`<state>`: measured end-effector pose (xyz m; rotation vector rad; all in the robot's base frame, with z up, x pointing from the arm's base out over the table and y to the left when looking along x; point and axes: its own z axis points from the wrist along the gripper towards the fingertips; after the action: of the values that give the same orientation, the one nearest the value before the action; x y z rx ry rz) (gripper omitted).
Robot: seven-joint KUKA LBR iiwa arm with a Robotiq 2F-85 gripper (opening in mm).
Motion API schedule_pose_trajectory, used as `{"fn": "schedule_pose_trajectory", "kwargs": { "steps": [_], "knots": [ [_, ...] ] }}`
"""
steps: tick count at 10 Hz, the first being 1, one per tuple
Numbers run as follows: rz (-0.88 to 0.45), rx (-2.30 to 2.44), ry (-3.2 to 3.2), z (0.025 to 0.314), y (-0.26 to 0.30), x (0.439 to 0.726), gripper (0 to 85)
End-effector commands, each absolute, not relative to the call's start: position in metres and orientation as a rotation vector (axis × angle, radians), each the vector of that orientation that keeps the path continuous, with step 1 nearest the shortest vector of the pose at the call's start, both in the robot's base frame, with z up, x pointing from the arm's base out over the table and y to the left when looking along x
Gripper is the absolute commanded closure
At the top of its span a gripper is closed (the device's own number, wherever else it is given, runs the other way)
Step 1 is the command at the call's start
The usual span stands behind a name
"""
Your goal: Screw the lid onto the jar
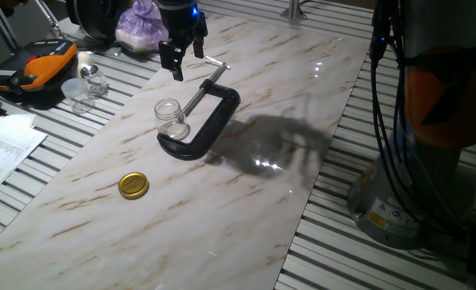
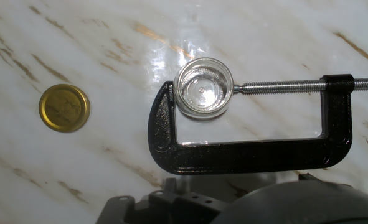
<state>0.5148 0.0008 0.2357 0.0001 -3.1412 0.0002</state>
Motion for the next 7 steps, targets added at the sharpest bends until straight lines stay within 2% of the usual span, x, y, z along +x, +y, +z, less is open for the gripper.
{"fn": "schedule_pose_trajectory", "kwargs": {
  "steps": [1,7],
  "knots": [
    [-0.001,-0.137,-3.098,0.2364,0.0006,0.5149,85.0],
    [0.009,-0.139,-3.098,0.2407,0.0036,0.5154,85.0]
  ]
}}
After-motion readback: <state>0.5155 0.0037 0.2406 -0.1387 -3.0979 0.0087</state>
